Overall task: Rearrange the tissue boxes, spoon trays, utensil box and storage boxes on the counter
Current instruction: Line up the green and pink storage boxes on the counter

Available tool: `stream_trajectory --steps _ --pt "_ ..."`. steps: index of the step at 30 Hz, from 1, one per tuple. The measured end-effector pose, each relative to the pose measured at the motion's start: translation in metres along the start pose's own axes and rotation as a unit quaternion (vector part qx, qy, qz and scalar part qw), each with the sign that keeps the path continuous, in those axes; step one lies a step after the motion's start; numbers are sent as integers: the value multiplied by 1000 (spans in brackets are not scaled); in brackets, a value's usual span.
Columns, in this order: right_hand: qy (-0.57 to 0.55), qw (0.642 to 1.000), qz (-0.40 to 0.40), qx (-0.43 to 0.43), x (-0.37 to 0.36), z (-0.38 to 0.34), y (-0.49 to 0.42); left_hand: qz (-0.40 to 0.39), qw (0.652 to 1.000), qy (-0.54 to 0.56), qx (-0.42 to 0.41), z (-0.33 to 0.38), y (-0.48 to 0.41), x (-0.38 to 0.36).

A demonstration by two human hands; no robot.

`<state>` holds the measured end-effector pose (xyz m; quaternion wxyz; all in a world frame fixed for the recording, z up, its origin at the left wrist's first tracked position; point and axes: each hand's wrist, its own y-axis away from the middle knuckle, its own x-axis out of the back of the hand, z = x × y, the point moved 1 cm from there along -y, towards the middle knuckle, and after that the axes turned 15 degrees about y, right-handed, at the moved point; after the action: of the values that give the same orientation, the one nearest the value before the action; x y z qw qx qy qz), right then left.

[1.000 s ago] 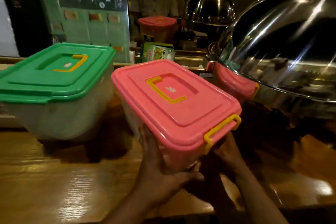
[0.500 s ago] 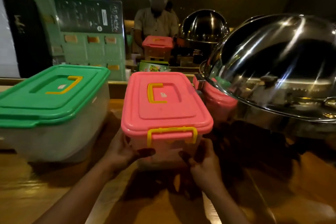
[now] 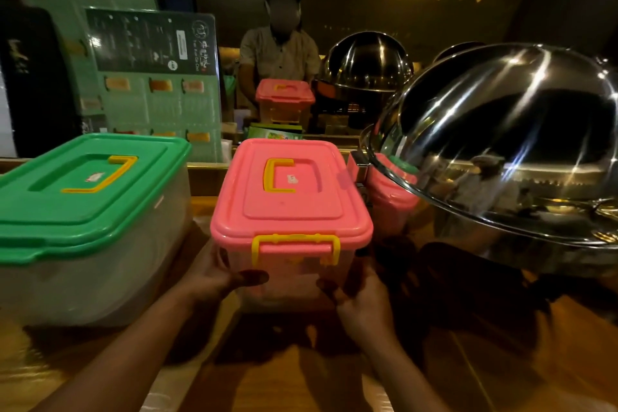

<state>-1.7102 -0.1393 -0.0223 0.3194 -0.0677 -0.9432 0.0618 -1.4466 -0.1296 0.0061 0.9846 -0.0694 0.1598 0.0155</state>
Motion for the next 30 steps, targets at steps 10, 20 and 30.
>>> stream_trajectory --steps 10,20,30 --pt "21 1000 12 2 -13 -2 -17 -31 999 -39 -1 -2 -27 15" --pt "31 999 10 -27 -12 -4 -22 -35 997 -64 6 -5 -35 19" --pt "84 996 0 -27 -11 -6 -19 -20 998 -48 30 4 -28 11"
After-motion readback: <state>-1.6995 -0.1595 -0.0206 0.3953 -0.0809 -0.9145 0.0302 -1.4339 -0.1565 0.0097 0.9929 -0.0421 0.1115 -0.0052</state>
